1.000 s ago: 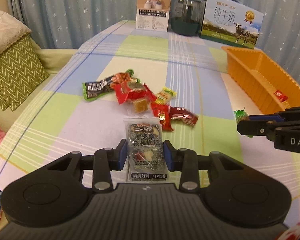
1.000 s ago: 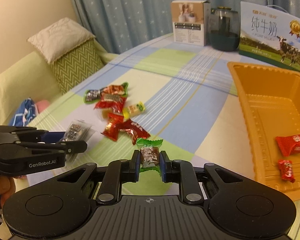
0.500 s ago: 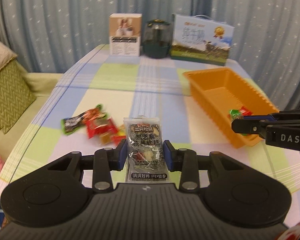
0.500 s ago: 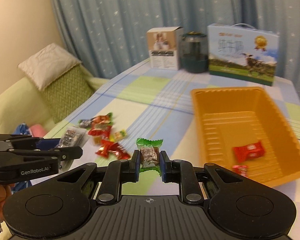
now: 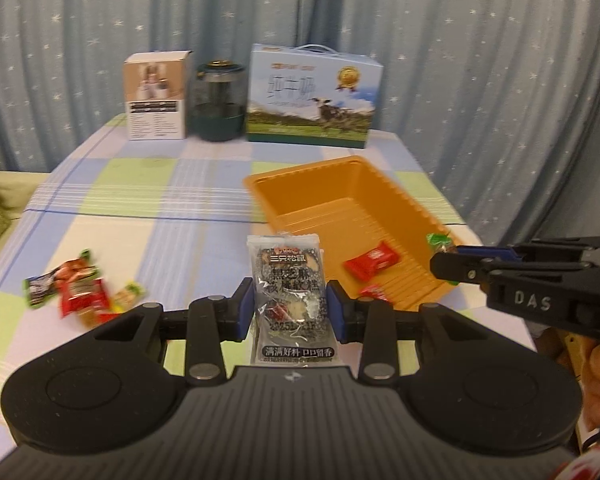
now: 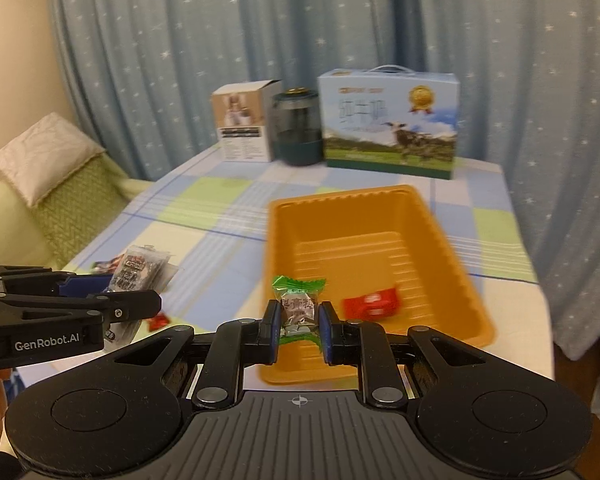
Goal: Organize snacks
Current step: 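Move both held snacks over the orange tray and release them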
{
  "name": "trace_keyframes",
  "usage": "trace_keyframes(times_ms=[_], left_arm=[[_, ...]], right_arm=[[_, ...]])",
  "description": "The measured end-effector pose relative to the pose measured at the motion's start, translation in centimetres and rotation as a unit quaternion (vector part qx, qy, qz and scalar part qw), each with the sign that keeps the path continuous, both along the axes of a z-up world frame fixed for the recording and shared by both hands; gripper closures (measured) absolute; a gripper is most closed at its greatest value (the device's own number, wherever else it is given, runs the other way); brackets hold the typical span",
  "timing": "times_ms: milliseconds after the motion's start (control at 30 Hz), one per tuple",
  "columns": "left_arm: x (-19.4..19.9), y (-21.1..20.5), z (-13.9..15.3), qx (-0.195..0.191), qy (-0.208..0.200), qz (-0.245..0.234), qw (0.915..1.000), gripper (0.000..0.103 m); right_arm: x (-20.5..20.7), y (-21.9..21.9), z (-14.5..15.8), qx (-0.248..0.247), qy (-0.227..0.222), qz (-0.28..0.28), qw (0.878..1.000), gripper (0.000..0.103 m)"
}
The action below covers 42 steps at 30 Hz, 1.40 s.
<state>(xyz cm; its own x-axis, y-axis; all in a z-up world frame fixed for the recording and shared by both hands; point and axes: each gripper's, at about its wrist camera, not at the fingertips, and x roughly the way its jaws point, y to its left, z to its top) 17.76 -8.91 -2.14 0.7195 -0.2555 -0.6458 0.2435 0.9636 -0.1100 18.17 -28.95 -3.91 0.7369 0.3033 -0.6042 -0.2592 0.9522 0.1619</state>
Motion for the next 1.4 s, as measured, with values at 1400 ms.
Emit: trace_keyframes(times_ms=[1400], left_arm=[[7.1, -5.1, -5.1, -0.057, 0.017, 0.008, 0.9982, 0.056]], right_arm=[[6.0, -6.2, -4.1, 0.004, 0.028, -0.064, 0.998, 0.083]])
